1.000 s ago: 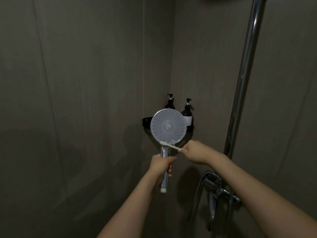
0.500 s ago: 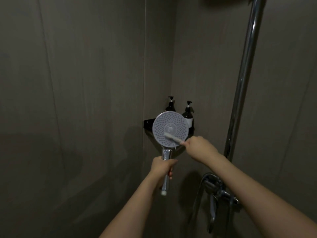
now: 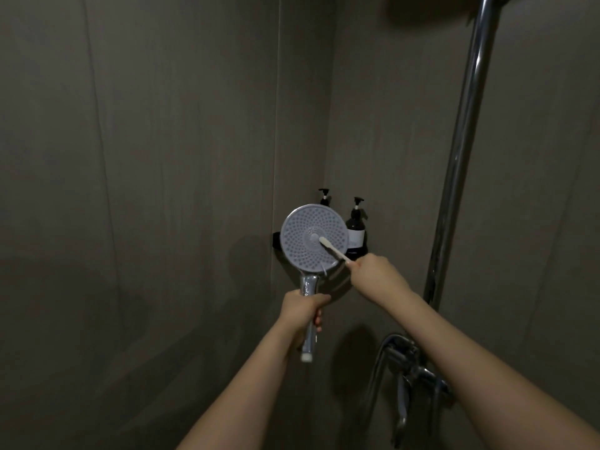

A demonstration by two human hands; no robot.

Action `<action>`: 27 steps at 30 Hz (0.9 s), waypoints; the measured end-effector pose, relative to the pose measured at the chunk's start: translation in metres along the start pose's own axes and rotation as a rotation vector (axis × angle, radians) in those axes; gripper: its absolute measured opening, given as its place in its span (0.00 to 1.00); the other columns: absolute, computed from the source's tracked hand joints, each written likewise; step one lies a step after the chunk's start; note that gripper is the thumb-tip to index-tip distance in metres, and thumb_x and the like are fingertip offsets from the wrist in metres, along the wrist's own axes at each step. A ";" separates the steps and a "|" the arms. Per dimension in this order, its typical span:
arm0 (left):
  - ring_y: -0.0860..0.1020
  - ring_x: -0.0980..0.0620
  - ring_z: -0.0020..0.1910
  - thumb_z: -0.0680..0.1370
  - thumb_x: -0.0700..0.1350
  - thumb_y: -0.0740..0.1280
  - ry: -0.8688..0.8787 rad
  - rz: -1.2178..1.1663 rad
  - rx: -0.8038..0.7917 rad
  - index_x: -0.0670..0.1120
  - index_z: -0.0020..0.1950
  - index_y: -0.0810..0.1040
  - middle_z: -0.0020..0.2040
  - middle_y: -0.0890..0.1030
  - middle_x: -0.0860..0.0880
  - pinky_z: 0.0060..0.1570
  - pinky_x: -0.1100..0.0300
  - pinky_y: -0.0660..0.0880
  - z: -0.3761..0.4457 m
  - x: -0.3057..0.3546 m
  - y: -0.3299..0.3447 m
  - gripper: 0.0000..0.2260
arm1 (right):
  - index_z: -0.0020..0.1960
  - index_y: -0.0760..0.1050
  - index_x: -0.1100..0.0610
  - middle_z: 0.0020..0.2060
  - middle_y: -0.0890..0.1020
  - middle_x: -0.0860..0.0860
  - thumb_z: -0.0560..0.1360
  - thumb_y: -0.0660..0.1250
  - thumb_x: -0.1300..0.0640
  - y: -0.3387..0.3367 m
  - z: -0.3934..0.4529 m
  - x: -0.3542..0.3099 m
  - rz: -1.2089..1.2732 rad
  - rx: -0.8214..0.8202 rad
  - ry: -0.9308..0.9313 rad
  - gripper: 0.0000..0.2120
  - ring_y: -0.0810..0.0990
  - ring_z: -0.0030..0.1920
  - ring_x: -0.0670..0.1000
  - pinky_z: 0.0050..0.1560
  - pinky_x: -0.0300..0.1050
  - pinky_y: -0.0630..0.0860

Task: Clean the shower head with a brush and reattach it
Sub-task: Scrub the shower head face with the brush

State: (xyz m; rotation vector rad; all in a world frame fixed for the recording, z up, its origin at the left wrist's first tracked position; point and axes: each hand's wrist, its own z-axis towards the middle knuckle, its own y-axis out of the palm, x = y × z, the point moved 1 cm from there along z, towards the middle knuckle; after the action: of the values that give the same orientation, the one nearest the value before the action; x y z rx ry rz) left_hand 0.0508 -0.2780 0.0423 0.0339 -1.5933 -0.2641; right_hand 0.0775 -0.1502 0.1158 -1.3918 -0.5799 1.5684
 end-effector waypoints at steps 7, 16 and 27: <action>0.64 0.56 0.14 0.73 0.36 0.68 0.014 0.056 -0.011 0.44 0.33 0.67 0.19 0.68 0.49 0.18 0.69 0.64 -0.007 -0.002 0.004 0.13 | 0.48 0.78 0.58 0.39 0.78 0.55 0.80 0.54 0.49 -0.001 0.004 -0.012 0.016 0.099 -0.057 0.18 0.78 0.38 0.56 0.37 0.46 0.74; 0.65 0.56 0.14 0.73 0.36 0.68 0.023 0.077 -0.013 0.44 0.33 0.68 0.19 0.68 0.50 0.18 0.69 0.64 -0.010 0.000 0.001 0.12 | 0.48 0.78 0.59 0.36 0.77 0.52 0.80 0.55 0.50 0.004 -0.006 -0.010 0.084 0.060 -0.049 0.16 0.75 0.34 0.50 0.35 0.42 0.72; 0.65 0.56 0.14 0.73 0.36 0.68 0.024 0.070 -0.020 0.44 0.34 0.68 0.19 0.68 0.50 0.18 0.68 0.64 -0.014 0.000 0.005 0.12 | 0.38 0.73 0.55 0.34 0.75 0.52 0.80 0.55 0.49 -0.006 -0.013 -0.006 0.024 0.038 -0.007 0.17 0.74 0.34 0.51 0.33 0.44 0.71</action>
State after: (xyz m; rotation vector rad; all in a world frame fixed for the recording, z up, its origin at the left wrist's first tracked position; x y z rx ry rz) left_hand 0.0654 -0.2753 0.0439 -0.0342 -1.5646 -0.2238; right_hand 0.0909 -0.1555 0.1203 -1.3705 -0.5365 1.5961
